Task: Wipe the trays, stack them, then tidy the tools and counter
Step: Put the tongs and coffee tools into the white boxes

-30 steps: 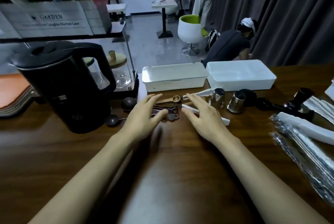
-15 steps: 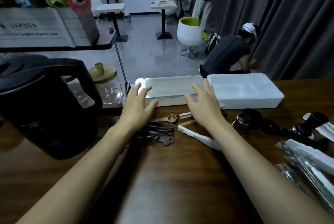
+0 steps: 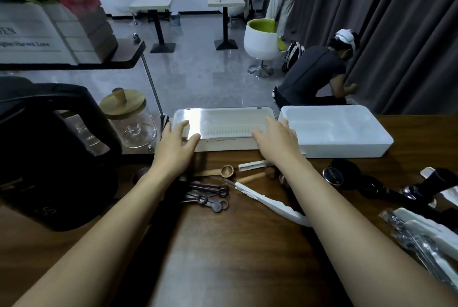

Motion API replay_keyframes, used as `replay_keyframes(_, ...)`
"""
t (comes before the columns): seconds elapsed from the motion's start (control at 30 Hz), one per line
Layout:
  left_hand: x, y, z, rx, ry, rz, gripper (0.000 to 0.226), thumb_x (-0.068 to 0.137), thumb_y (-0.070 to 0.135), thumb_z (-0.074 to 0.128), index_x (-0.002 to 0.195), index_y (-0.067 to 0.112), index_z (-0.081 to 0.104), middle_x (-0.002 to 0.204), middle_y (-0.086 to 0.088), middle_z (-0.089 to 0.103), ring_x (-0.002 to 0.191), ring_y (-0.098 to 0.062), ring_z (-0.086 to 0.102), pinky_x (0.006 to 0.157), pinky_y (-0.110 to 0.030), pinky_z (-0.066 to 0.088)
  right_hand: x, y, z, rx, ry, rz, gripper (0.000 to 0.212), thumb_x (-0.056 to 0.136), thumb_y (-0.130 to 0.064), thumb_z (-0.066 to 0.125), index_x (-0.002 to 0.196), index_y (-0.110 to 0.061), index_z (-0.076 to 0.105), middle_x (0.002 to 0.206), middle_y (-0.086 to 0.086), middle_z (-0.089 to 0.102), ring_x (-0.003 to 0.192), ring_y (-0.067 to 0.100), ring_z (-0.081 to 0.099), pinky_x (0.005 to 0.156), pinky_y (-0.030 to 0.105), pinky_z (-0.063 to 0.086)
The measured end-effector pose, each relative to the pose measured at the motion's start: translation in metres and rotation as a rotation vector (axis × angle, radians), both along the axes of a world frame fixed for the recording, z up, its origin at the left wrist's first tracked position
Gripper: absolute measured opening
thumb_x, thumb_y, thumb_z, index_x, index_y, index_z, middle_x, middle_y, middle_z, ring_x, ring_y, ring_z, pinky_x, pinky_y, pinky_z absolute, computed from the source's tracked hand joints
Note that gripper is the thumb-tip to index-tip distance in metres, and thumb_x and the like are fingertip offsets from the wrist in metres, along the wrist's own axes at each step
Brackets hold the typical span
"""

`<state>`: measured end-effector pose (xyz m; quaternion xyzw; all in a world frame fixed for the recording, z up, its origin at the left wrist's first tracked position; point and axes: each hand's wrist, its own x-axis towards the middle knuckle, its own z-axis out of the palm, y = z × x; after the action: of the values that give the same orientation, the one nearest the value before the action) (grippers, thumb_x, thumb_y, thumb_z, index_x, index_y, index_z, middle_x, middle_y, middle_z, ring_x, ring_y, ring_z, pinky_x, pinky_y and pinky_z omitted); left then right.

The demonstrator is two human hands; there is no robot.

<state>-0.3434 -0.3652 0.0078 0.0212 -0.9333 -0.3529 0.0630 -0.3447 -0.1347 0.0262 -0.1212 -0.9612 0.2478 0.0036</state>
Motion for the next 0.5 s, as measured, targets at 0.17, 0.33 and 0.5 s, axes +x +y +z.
replay_keyframes(0.17,0.000,-0.009,0.001,0.044,-0.010,0.002,0.059,0.097,0.043,0.064,0.150,0.021,0.050,0.153,-0.013,0.045,0.143,-0.026,0.040,0.111,-0.038,0.033,0.008,-0.006,0.006,-0.018,0.018,0.025,0.045,0.101,-0.042,0.055,0.136,-0.014,0.052,0.132,0.012,0.060,0.121,0.032,0.052,0.100,0.042,0.039)
replay_keyframes(0.33,0.020,-0.010,0.019,0.014,0.087,0.009,0.063,0.097,0.046,0.063,0.152,0.021,0.047,0.155,-0.009,0.042,0.141,-0.027,0.043,0.109,-0.041,0.037,0.032,-0.004,0.032,-0.042,0.067,0.044,0.068,0.092,-0.049,0.066,0.147,-0.016,0.044,0.140,0.013,0.054,0.129,0.033,0.046,0.105,0.044,0.039)
replay_keyframes(0.5,0.063,-0.007,0.046,0.005,0.188,-0.007,0.065,0.097,0.048,0.062,0.155,0.025,0.042,0.154,-0.001,0.041,0.137,-0.020,0.045,0.107,-0.035,0.038,0.080,0.003,0.061,-0.043,0.167,0.010,0.077,0.091,-0.051,0.068,0.155,-0.021,0.037,0.146,0.009,0.050,0.133,0.032,0.043,0.108,0.043,0.037)
